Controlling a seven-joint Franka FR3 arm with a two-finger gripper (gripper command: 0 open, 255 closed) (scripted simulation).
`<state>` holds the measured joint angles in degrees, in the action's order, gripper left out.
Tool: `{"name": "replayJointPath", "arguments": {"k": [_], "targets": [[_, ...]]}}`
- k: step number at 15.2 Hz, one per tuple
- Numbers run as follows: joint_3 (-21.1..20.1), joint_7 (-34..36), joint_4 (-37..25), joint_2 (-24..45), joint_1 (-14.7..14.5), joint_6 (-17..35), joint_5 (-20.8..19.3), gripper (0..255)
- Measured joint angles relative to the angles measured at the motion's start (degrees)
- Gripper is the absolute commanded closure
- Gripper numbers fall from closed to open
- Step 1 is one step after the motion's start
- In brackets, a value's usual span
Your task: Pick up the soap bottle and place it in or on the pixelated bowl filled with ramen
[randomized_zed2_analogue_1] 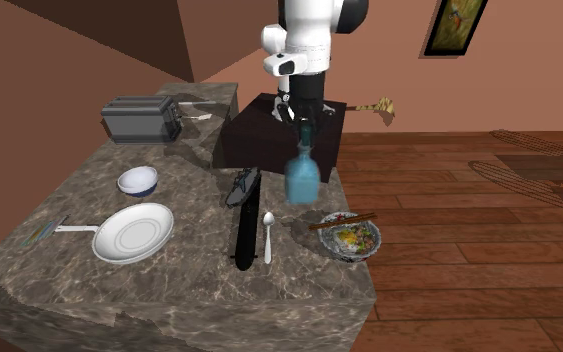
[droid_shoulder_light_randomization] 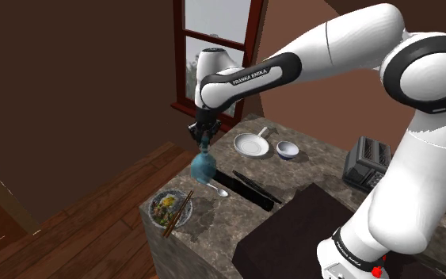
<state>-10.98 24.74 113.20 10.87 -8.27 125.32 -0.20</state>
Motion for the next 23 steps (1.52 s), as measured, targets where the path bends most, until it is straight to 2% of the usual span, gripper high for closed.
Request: {"name": "replayJointPath", "arguments": {"k": [6,13,16,23], "targets": [[-2.27,6.89,-8.97,2.87,-4.22,-6.06,-1.39,255],[-4.17,14.21,-24.99,10.01,-9.68,-15.10,-3.86,255],[-4.37,15.35,-25.75,11.12,-10.54,-14.81,-4.27,255],[-4.22,15.73,-22.00,12.17,-10.62,-10.08,-4.65,255]]}}
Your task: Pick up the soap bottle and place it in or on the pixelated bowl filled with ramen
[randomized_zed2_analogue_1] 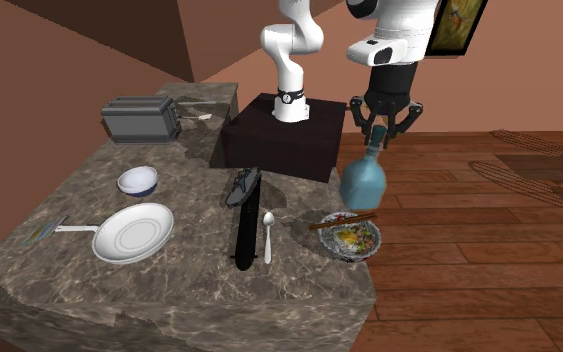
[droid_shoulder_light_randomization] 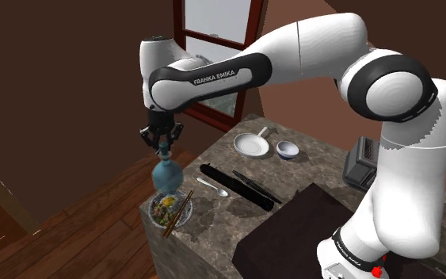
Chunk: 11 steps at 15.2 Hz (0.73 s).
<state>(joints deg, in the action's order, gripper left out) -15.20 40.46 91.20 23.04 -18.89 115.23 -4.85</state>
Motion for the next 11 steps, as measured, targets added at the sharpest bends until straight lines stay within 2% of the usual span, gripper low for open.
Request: {"name": "replayJointPath", "arguments": {"k": [11], "targets": [[0.49,0.42,4.00,3.10,-0.18,7.01,-0.95,255]]}}
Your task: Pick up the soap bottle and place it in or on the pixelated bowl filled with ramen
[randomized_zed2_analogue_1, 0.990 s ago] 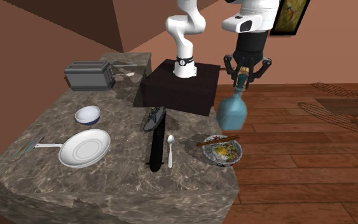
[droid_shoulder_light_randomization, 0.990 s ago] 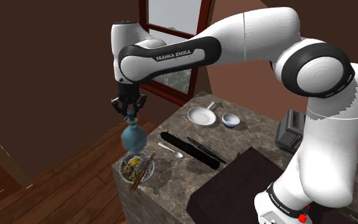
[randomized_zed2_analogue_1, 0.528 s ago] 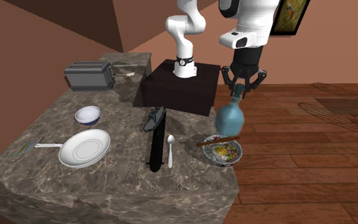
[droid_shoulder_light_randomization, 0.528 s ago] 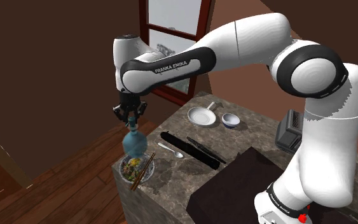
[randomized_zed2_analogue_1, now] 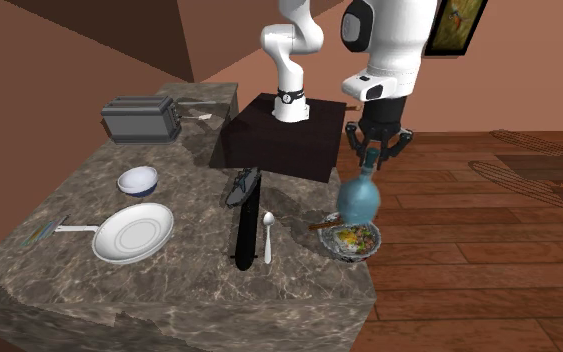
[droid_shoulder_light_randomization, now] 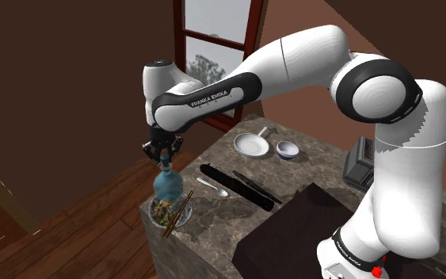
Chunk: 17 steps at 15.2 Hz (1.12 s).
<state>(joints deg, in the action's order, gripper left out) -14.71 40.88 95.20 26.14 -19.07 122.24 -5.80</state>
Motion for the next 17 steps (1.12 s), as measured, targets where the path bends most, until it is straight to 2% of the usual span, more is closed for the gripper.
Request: {"name": "replayJointPath", "arguments": {"k": [10,16,17], "targets": [[0.64,0.55,2.44,3.73,-0.37,6.09,-1.10,255],[0.69,0.66,2.77,4.00,-0.44,6.70,-1.21,255],[0.69,0.66,2.77,4.01,-0.44,6.71,-1.21,0]]}}
